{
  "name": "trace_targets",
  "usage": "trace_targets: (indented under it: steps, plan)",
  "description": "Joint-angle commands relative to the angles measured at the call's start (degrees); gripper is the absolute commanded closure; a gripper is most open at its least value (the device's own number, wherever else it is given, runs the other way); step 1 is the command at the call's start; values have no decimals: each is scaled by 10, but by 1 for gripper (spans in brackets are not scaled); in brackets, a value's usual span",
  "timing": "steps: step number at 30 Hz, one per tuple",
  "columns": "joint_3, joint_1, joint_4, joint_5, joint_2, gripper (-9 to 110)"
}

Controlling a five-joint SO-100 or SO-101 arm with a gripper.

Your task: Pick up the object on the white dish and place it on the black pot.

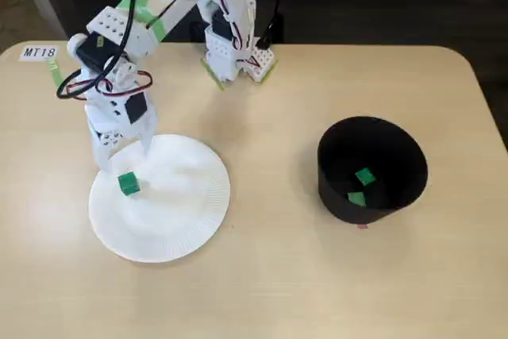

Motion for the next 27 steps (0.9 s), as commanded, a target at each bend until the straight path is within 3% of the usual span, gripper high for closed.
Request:
trace_targets:
  steps: [1, 15, 23, 27]
  plan:
    - [-25, -4, -11, -14, 1, 76]
    - [-20, -11, -58, -30, -39, 81]
    - [-24, -10, -97, -11, -67, 101]
    - [-24, -9, -105, -28, -65, 101]
